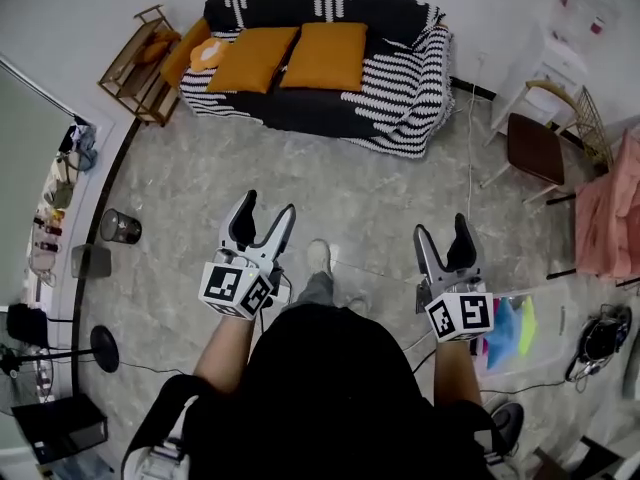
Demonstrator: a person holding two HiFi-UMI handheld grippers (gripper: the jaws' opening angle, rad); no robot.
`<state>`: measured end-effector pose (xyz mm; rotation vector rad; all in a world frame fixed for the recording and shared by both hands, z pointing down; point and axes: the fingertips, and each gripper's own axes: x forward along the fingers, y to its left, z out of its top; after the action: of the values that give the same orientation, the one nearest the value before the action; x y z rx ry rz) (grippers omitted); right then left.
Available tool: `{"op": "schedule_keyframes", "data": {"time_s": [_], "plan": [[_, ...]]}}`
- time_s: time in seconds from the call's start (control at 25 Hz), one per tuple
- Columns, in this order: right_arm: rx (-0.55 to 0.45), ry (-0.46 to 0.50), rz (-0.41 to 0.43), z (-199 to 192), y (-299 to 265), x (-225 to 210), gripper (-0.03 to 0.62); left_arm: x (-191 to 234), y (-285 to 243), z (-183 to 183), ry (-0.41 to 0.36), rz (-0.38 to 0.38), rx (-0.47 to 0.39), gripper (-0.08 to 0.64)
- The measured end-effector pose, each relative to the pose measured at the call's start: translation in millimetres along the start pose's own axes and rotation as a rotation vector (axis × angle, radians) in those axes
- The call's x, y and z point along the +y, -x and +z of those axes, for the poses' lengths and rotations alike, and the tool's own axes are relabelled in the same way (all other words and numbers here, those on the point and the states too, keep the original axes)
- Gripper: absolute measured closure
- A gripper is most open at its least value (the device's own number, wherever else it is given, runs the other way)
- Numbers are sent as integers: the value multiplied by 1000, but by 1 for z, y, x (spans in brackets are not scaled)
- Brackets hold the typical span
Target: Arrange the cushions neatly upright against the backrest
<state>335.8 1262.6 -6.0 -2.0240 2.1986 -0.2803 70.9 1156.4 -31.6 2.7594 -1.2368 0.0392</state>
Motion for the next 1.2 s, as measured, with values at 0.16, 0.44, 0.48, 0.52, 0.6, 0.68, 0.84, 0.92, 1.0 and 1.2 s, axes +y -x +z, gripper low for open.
{"op": "schedule_keyframes", "data": {"time_s": [0.16,0.44,0.48,0.52,0.6,0.68,0.84,0.92,1.0,1.2], "plan": [[33,26,-9,-3,-35,-5,244,24,-28,-3,-4,2,-17,250],[77,73,17,-3,-137,6,247,104,-78,-3,14,32,-19,250],[80,75,22,-1,-153,9,249,117,-85,0,14,36,-18,250],[83,79,27,1,-169,13,249,130,-92,2,16,39,-19,250],[92,88,37,1,-200,23,250,156,-104,7,24,41,-22,250],[104,96,40,-3,-227,29,250,178,-113,8,25,36,-19,250],[131,98,37,-13,-276,39,251,218,-128,7,23,31,-4,250],[137,89,36,-16,-297,45,251,237,-132,6,28,35,1,250],[143,82,37,-18,-315,51,250,255,-138,5,36,47,6,250],[176,70,50,-28,-353,48,250,281,-159,-3,57,71,28,250]]}}
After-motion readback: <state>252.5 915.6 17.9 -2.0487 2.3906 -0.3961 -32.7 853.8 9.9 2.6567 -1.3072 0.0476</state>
